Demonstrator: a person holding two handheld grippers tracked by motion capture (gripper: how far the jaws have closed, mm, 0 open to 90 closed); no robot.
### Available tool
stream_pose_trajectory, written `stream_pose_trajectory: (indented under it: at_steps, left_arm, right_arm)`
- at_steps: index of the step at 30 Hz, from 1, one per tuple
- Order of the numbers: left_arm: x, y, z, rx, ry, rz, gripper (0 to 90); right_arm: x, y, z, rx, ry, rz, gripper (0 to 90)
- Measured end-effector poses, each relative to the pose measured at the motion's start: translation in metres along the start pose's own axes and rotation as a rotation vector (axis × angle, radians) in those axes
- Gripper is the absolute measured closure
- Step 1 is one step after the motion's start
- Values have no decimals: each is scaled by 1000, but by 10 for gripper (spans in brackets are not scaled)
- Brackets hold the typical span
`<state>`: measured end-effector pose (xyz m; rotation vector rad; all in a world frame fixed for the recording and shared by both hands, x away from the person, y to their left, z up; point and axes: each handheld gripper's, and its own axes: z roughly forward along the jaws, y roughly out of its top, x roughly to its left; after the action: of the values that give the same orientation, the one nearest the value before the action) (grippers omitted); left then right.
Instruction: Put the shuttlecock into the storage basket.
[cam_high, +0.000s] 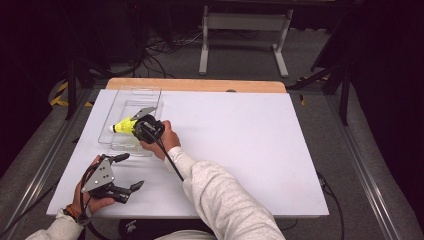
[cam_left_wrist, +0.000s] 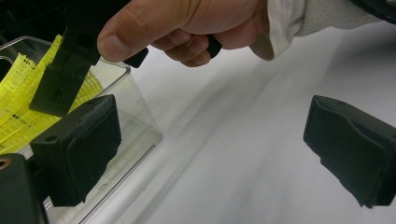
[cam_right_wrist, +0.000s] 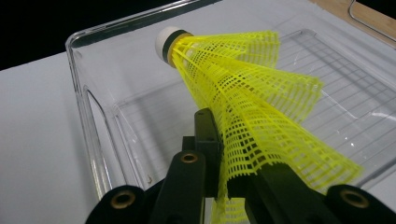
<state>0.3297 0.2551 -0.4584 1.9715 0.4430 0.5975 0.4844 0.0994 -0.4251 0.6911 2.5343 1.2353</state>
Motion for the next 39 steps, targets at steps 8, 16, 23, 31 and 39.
stream_pose_trajectory:
  at_steps: [8,16,23,31,39]
  left_arm:
    - [0,0,1,5,-5,1,50]
    - [0,0,1,6,-6,2,50]
    - [1,-1,1,9,-8,4,50]
    - [0,0,1,9,-1,7,50]
    - [1,0,2,14,0,0,50]
  right_arm:
    - [-5,7,5,109,58,-35,866]
    - [-9,7,7,139,82,-35,831]
    - [-8,6,4,128,64,-34,730]
    - [-6,5,-12,103,28,-49,651]
    - [-3,2,-32,51,-25,-90,638]
